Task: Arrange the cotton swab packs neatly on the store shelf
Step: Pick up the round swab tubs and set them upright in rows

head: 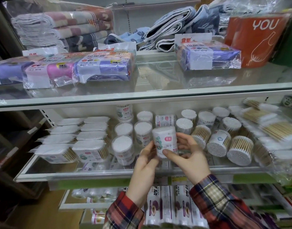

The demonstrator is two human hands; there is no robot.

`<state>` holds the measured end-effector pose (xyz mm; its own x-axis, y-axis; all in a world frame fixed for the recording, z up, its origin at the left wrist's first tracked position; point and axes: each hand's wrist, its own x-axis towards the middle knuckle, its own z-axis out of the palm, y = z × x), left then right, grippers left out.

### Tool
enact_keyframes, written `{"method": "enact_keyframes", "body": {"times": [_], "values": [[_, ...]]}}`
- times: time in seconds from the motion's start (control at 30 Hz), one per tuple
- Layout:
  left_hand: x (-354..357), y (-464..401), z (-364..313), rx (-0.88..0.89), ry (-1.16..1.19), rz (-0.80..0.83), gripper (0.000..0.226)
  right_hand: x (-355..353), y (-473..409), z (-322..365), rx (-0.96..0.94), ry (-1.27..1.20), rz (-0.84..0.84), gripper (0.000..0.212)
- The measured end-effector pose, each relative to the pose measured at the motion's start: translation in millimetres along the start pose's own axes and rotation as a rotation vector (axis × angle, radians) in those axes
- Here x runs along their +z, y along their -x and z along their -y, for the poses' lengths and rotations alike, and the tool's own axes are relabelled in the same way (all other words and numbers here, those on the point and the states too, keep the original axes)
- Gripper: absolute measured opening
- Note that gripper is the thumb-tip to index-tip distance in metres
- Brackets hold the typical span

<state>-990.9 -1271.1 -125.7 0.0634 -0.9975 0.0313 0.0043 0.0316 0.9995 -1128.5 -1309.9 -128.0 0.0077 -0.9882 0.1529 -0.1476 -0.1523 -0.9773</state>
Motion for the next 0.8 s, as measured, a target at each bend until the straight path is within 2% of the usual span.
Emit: {"method": "enact_keyframes", "body": {"times": [0.17,0.4,0.8], "values": [[-4,2,2,0.031,-0.036,-0.055,0.053,-3,-1,-7,0.048,-0.011,0.060,0.058],[-1,5,7,-0.029,0.006,-0.062,0.052,-5,-10,-14,0.067,0.027,0.119,0.065],[-9,13,8,-0.141,-0.067,-0.079,0.037,24,-17,-29,0.080,0.305,0.222,0.064]]}}
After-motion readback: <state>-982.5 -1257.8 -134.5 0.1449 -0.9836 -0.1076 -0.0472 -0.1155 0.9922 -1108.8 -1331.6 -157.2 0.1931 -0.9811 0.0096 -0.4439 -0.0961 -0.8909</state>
